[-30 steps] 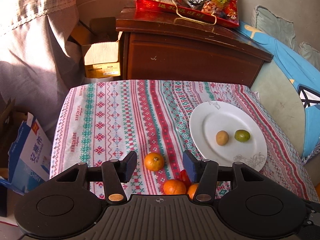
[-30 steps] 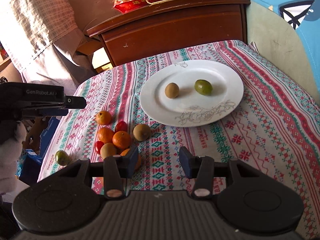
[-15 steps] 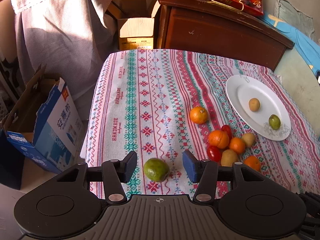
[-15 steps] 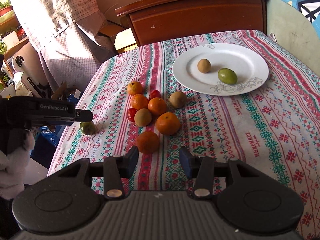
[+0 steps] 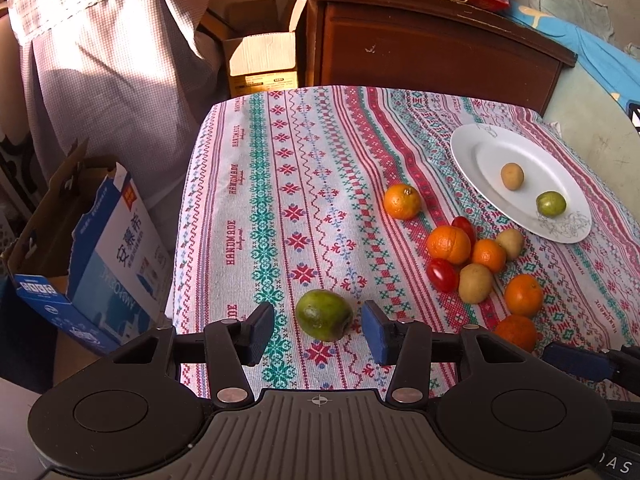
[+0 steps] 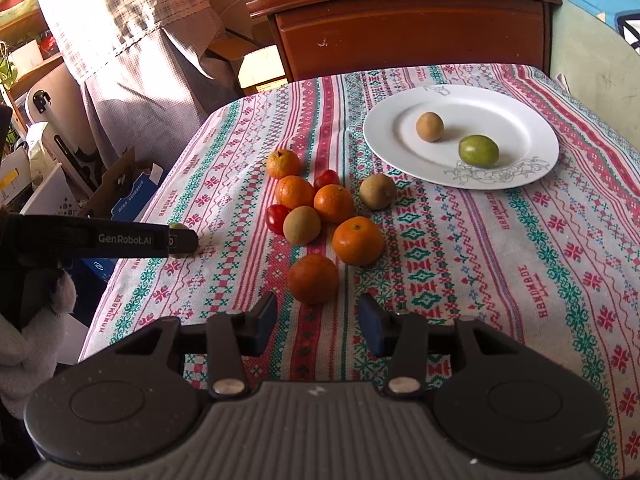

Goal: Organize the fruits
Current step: 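Grasp a green lime with the left gripper while the right gripper grasps a tangerine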

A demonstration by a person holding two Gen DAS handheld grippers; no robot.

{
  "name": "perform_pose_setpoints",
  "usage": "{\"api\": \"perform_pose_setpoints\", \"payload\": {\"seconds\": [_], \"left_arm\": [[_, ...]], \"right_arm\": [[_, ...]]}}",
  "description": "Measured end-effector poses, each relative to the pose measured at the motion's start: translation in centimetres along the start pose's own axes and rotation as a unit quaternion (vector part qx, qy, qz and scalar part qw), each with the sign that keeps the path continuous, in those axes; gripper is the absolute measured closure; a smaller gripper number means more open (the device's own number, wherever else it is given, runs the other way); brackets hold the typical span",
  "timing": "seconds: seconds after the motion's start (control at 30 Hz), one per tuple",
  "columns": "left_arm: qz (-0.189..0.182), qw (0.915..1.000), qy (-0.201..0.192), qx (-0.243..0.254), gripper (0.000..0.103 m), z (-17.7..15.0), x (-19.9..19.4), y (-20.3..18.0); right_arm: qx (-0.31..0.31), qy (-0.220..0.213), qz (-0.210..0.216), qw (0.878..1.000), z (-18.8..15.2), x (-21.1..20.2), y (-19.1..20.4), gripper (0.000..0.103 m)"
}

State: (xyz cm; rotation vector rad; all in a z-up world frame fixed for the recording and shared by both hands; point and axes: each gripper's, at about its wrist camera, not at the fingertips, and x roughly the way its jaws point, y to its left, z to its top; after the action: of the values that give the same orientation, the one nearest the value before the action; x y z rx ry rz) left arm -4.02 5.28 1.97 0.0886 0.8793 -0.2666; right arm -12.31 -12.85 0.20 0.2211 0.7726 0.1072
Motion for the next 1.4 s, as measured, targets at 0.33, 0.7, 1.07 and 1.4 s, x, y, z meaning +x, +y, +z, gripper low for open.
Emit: {"api": "perform_pose_setpoints", "payload": {"seconds": [0.33, 0.7, 1.07, 1.4], "left_arm": [[0.0, 1.0, -0.004, -0.007, 0.065, -0.4, 0.6, 0.3], [-0.011, 0.9998, -0.017, -0.005, 0.073, -0.6, 0.8, 0.1], [-0.039, 0.9973, -0.057, -0.023, 0.073, 1.2, -1.2, -1.3], [-0.069, 0.994, -0.08, -0.029, 0.073, 3.1, -2.6, -3.4]], "right_arm": [[-0.006, -0.006, 0.002, 1.0, 0.4, 0.7, 0.4, 0.068], [-0.005, -0.014, 0.0, 1.0, 0.5, 1.0, 0.4, 0.074], [-0.011, -0.041, 0.008, 0.999, 3.0, -1.3, -0.4, 0.074], [-0.002, -0.05, 0.009, 0.999, 5.7, -2.7, -2.8, 0.074]]}}
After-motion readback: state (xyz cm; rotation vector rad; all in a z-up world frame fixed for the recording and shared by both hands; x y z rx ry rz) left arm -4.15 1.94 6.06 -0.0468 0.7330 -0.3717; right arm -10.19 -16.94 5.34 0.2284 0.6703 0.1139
